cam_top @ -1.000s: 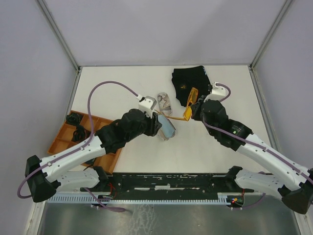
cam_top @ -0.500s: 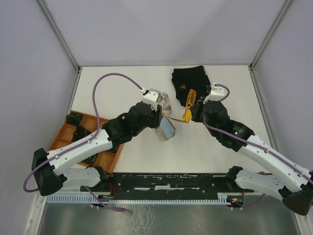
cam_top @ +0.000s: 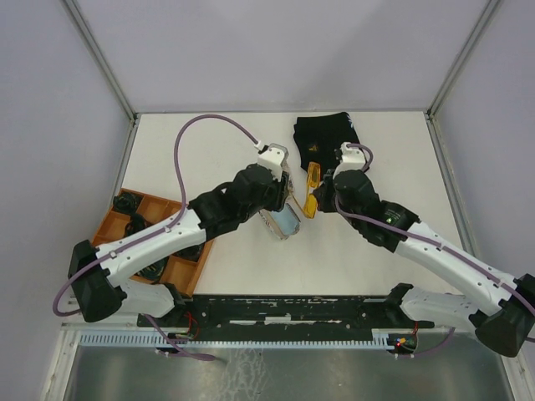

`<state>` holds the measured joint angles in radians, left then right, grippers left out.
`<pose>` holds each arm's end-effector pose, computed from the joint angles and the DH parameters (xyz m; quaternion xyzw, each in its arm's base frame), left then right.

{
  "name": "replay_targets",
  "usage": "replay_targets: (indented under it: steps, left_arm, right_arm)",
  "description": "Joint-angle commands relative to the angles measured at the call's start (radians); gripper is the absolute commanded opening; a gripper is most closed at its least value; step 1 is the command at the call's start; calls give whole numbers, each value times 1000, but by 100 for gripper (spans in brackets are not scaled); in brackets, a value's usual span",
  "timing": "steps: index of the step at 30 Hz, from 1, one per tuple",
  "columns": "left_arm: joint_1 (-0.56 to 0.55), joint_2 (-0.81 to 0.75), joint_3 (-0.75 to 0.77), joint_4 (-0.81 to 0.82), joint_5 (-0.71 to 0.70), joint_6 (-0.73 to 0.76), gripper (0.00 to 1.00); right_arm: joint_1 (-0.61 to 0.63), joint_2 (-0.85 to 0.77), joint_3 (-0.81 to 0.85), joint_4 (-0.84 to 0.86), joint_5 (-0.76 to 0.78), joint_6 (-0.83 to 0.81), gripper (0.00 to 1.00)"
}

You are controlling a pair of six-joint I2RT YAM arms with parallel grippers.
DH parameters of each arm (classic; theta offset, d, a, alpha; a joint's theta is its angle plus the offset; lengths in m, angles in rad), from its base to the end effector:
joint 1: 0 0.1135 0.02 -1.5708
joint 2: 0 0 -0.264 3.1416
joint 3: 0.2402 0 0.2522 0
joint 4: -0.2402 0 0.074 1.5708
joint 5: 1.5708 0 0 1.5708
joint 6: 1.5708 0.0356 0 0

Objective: Organize the sunglasses
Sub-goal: Fold the sunglasses.

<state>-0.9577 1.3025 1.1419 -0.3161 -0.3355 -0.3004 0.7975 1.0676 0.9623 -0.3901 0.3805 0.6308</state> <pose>0.1805 -0.2362 0.3387 0.1896 0.8250 -0.1865 0.4986 0.1749 0.1602 0.3278 0.0263 0.8485 0.2067 0.4864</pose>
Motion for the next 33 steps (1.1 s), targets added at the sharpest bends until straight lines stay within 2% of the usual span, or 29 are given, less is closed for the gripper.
replay_targets:
  steps: [1, 19, 33]
  left_arm:
    - [-5, 31, 56, 2, -4, 44, 46]
    - [-26, 123, 119, -24, 4, 38, 45]
    - [-52, 161, 130, -34, -3, 35, 44]
  right_arm:
    - [-1, 18, 31, 45, -50, -5, 0]
    - [0, 64, 41, 76, -135, 3, 0]
    - [0, 59, 36, 71, -127, 17, 0]
